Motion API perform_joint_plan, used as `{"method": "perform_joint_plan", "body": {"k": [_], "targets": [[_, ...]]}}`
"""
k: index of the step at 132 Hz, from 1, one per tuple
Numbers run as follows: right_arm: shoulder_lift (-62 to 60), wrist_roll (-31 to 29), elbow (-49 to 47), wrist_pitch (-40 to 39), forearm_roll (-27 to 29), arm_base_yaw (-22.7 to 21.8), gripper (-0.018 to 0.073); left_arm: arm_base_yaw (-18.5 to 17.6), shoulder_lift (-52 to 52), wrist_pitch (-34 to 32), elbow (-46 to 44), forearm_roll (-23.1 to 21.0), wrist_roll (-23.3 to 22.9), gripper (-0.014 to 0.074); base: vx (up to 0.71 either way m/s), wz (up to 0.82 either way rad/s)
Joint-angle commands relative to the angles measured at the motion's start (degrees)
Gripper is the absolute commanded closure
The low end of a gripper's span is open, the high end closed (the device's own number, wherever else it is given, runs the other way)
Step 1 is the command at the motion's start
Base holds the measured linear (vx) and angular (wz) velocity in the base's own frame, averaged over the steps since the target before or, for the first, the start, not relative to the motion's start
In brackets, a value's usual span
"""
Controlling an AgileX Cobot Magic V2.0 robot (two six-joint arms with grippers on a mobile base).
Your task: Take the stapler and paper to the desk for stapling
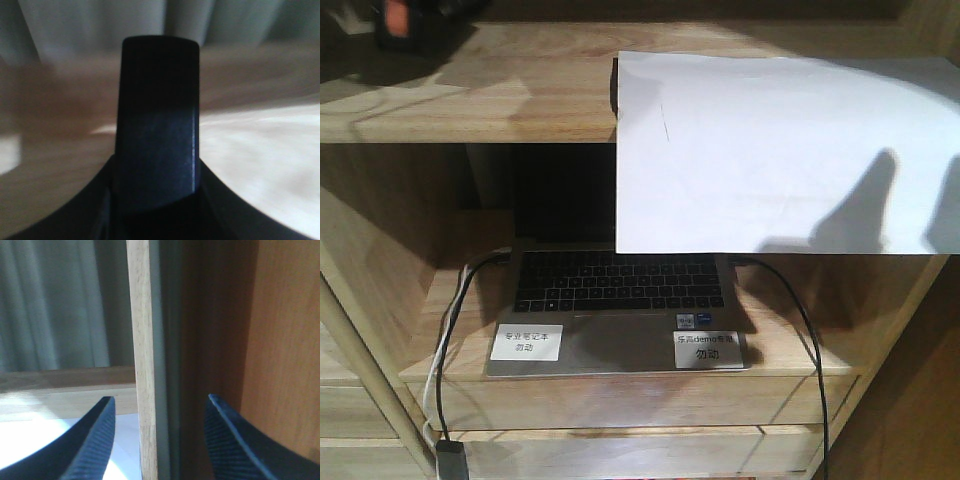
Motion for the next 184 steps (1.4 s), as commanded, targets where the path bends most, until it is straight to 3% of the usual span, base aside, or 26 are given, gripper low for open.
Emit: {"method": "perform_joint_plan", "body": {"k": [1,40,67,100,129,184], "targets": [[0.3,-0.4,-1.6,-4.1,-0.4,-0.4,0.0181,-0.3,-7.6,-8.7,1.9,-2.1,2.7,0.0604,0.0,0.0],[0.3,-0.4,-1.6,-4.1,-0.4,-0.4,0.0181,-0.3,-27.6,-21.7,25.0,-13.1,15.2,0.0603,0.0,0.0],[0.3,-0.4,-1.6,-4.1,-0.4,-0.4,0.0181,-0.3,-41.6,-24.7,40.3,-16.2,21.4,0.0603,0.0,0.0],[0.3,-0.4,-1.6,-4.1,-0.4,-0.4,0.0181,-0.3,-56.6,-24.4,53.4,-16.4,21.4,0.0603,0.0,0.0],[0.3,-0.4,-1.6,-4.1,-0.4,-0.4,0.0181,-0.3,-69.0,-21.6,62.1,-20.1,21.4,0.0603,0.0,0.0],[0.3,-0.4,-1.6,-4.1,-0.4,-0.4,0.0181,-0.3,-82.5,-16.2,67.5,-20.1,21.4,0.0603,0.0,0.0]]}}
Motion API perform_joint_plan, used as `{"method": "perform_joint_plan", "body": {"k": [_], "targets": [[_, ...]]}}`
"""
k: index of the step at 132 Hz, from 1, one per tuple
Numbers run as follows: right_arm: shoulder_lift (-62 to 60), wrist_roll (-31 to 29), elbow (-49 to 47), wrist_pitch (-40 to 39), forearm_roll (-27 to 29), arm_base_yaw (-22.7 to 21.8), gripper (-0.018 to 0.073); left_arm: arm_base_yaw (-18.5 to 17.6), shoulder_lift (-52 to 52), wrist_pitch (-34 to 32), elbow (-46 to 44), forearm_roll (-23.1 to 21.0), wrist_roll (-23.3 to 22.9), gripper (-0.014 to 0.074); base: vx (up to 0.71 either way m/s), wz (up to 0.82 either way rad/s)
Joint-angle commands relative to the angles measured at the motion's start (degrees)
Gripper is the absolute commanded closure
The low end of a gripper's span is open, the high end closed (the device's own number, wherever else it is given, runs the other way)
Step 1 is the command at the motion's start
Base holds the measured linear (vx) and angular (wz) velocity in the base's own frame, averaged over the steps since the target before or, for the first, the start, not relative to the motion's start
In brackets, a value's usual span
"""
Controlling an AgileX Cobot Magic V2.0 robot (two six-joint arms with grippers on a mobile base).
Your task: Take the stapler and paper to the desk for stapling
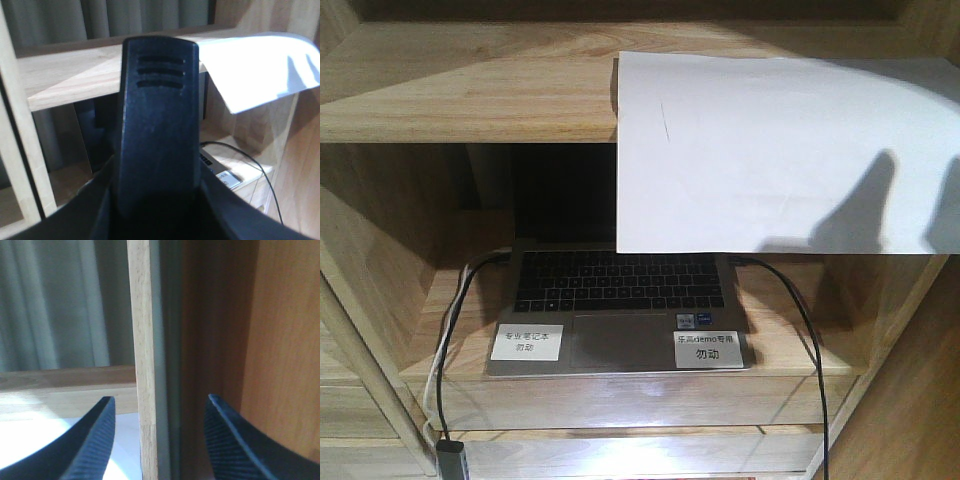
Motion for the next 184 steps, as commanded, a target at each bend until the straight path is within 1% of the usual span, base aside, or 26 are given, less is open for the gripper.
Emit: {"method": "perform_joint_plan", "body": {"k": [1,30,184], "targets": [[0.3,-0.4,-1.6,-4.2,-0.4,-0.4,0.0181,-0.3,-0.1,-6.7,-1.2,-1.0,0.0,0.0603,0.0,0.0],[0.3,-0.4,-1.6,-4.2,-0.4,-0.4,0.0181,-0.3,0.0,-8.5,-1.2,-1.5,-0.1,0.0603,0.0,0.0],[0.3,-0.4,-1.6,-3.8,-0.4,-0.4,0.0181,-0.3,0.0,-8.4,-1.2,-1.5,-0.1,0.0603,0.0,0.0]]}}
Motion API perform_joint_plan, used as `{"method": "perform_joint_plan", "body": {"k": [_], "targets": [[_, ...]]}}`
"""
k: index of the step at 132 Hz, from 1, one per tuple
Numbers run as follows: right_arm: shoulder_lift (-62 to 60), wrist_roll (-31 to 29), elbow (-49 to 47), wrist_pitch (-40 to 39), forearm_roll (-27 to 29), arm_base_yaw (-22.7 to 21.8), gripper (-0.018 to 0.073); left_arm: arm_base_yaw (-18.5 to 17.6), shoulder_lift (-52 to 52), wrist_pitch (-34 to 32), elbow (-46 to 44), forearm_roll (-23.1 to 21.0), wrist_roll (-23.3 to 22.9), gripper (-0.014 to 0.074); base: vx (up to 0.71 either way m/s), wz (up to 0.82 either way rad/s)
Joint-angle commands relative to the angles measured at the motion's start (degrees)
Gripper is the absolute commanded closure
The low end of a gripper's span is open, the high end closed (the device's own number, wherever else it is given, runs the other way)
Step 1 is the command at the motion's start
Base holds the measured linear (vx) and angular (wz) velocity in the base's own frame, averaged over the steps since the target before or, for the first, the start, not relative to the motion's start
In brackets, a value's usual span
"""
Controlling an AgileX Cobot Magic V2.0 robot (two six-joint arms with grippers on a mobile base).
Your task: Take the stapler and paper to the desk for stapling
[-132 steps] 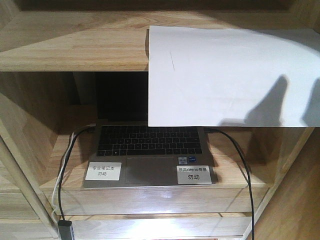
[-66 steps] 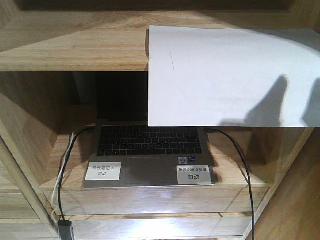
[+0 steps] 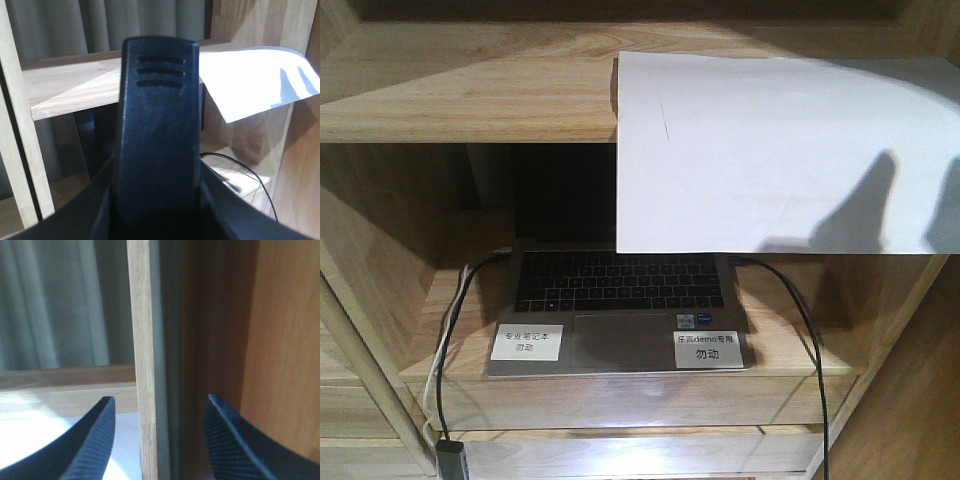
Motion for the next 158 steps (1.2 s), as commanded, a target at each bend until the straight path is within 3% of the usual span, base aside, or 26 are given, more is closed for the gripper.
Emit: {"method": "perform_joint_plan", "body": {"k": [1,24,53,72,86,87,90,91,96,99,104,107,119,127,140,158], "targets": [[0.3,-0.4,-1.6,-4.0,-0.4,-0.4,0.0181,-0.3,1.1,-7.3,-1.2,-1.0,-0.1,0.0603,0.0,0.0],[0.3,-0.4,-1.6,-4.0,-0.4,-0.4,0.0129,-0.3,1.1,-7.3,-1.2,-1.0,-0.1,0.0603,0.0,0.0],[0.3,-0.4,-1.6,-4.4,-0.6,-0.4,-0.0165,-0.3,1.1,-7.3,-1.2,-1.0,-0.1,0.0603,0.0,0.0],[0.3,2.7,-1.6,-6.4,-0.4,-0.4,-0.0162,-0.3,1.1,-7.3,-1.2,-1.0,-0.1,0.0603,0.0,0.0],[0.3,15.4,-1.6,-10.3,-0.4,-0.4,-0.0151,-0.3,1.1,-7.3,-1.2,-1.0,-0.1,0.0603,0.0,0.0],[0.3,19.0,-1.6,-10.8,-0.4,-0.4,-0.015,-0.3,1.1,-7.3,-1.2,-1.0,-0.1,0.0603,0.0,0.0],[0.3,21.5,-1.6,-11.6,-0.5,-0.4,-0.0148,-0.3,1.1,-7.3,-1.2,-1.0,-0.1,0.0603,0.0,0.0],[0.3,25.4,-1.6,-12.2,-0.6,-0.4,-0.0146,-0.3,1.1,-7.3,-1.2,-1.0,-0.1,0.0603,0.0,0.0],[0.3,29.5,-1.6,-13.1,-0.8,-0.4,-0.0144,-0.3,1.1,-7.3,-1.2,-1.0,-0.1,0.0603,0.0,0.0],[0.3,37.8,-1.6,-14.4,-1.3,-0.4,-0.0141,-0.3,1.1,-7.3,-1.2,-1.0,-0.1,0.0603,0.0,0.0],[0.3,42.1,-1.6,-15.0,-2.0,-0.4,-0.0139,-0.3,1.1,-7.3,-1.2,-1.0,-0.1,0.0603,0.0,0.0],[0.3,50.5,-1.6,-16.1,-2.7,-0.4,-0.0135,-0.3,1.1,-7.3,-1.2,-1.0,-0.1,0.0603,0.0,0.0],[0.3,67.7,-1.6,-18.3,-5.2,-0.4,-0.0123,-0.3,1.1,-7.3,-1.2,-1.0,-0.1,0.0603,0.0,0.0],[0.3,74.4,-1.6,-19.6,-6.9,-0.4,-0.0109,-0.3,1.1,-7.3,-1.2,-1.0,-0.1,0.0603,0.0,0.0],[0.1,78.2,-1.2,-22.1,-7.7,-0.2,-0.0092,-0.3,1.1,-7.3,-1.2,-1.0,-0.1,0.0603,0.0,0.0],[-2.5,82.3,6.8,-37.8,-6.2,-0.2,-0.0068,-0.3,1.1,-7.3,-1.2,-1.0,-0.1,0.0603,0.0,0.0]]}}
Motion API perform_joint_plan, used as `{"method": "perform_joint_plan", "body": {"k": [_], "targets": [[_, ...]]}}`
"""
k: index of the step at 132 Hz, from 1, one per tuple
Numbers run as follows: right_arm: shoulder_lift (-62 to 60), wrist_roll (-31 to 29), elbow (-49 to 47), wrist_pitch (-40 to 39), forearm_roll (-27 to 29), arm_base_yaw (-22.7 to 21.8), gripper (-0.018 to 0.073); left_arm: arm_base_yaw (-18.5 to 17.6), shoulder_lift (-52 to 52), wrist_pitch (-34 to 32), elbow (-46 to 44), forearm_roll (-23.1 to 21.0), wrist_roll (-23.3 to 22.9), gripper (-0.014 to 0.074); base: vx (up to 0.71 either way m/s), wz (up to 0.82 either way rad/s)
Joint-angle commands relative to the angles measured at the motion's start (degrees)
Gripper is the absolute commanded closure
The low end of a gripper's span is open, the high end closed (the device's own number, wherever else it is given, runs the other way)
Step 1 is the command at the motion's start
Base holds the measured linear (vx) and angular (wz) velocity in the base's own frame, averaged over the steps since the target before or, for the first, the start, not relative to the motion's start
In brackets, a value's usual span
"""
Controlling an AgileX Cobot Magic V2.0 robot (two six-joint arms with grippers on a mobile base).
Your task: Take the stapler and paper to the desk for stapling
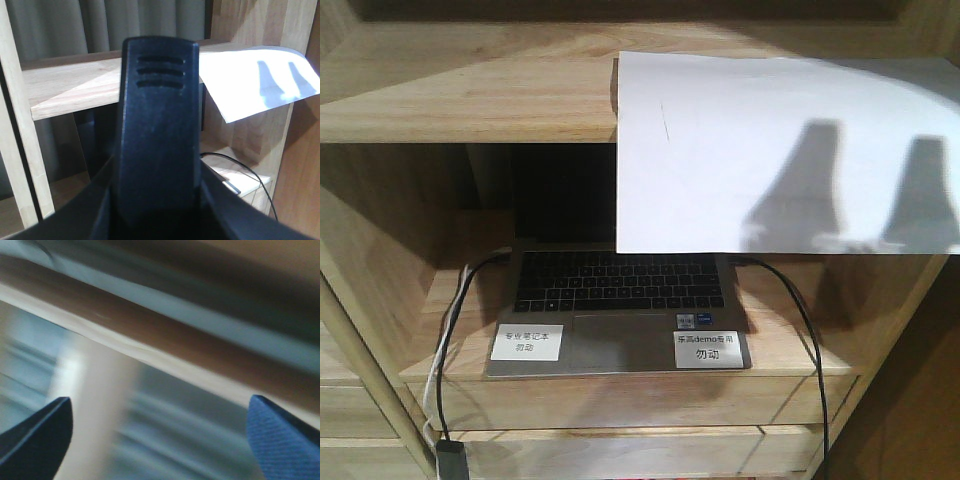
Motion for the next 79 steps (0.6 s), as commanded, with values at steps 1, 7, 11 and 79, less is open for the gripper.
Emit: {"method": "perform_joint_plan", "body": {"k": [1,7,11,79], "targets": [[-1.3,4.3,4.1,-15.1,0.3,-0.2,-0.0067,-0.3,1.1,-7.3,-1.2,-1.0,-0.1,0.0603,0.0,0.0],[-2.1,6.8,7.6,-20.3,0.3,-0.2,-0.0062,-0.3,1.1,-7.3,-1.2,-1.0,-0.1,0.0603,0.0,0.0],[-2.5,7.9,10.0,-23.2,0.3,-0.2,-0.0057,-0.3,1.1,-7.3,-1.2,-1.0,-0.1,0.0603,0.0,0.0],[-17.2,12.4,40.8,-30.2,-1.3,0.0,-0.0041,-0.3,1.1,-7.3,-1.2,-1.0,-0.1,0.0603,0.0,0.0]]}}
